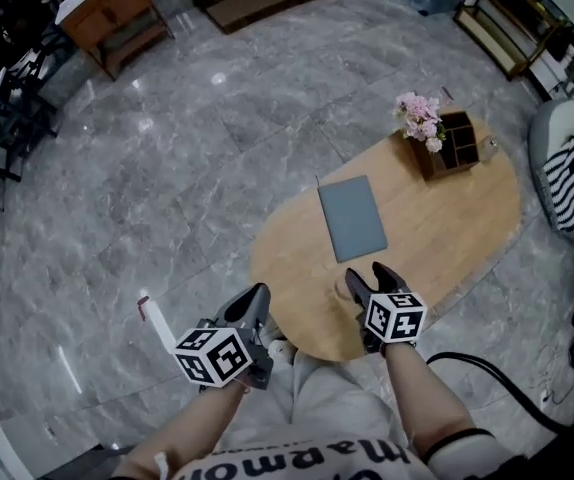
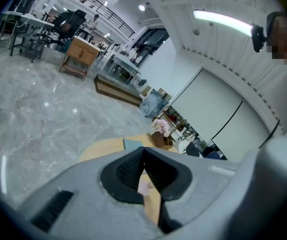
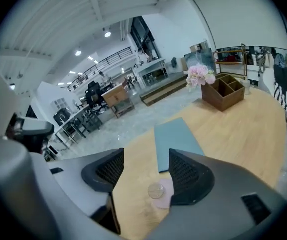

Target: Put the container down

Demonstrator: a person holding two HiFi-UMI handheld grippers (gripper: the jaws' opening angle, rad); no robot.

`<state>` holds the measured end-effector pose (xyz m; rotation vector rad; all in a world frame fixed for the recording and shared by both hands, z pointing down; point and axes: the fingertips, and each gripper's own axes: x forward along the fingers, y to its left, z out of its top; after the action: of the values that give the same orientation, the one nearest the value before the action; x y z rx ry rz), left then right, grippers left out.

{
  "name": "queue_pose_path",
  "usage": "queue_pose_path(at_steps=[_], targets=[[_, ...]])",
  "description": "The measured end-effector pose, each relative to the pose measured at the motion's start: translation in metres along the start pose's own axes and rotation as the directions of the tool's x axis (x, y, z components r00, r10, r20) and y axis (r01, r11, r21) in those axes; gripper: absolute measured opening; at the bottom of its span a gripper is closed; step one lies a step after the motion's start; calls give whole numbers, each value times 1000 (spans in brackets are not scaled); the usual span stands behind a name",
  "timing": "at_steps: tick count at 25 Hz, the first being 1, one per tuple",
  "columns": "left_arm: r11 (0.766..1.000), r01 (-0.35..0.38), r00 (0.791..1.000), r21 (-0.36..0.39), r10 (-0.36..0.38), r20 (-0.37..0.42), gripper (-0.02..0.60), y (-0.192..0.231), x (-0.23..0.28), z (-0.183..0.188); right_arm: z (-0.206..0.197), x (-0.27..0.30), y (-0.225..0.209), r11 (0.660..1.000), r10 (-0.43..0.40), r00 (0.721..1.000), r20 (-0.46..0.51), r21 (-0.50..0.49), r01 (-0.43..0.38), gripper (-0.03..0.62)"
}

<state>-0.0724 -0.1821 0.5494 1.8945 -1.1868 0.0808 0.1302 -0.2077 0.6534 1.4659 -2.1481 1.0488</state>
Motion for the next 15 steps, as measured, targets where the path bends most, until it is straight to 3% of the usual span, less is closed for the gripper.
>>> queue_pose_path(at_steps=[2,3,5,7,11,15], targets=[[999,30,999,13,-30,29,15,-17,-7,16,25,-24,12,999,20,999,49,27,-21,247],[999,44,998,19,-44,48,15,-25,-11,26,41,-37,19,999,29,996,84,29,-31,221],[996,79,991,37,-82,109,15,-42,-15,52,84,-60,32,999,43,984,171,-5,-43,93],[990,117,976,73,-128,174,15,-62,-14,84,134,-80,45,996,64,963,262,-73,-46,75],[980,157,955,125,-183,236,15,-108,-25,132,217,-137,82,981,109,901,419,-194,-29,72],[940,234,910,248,-302,284,15,-167,-50,176,277,-201,127,946,168,826,537,-325,19,72]])
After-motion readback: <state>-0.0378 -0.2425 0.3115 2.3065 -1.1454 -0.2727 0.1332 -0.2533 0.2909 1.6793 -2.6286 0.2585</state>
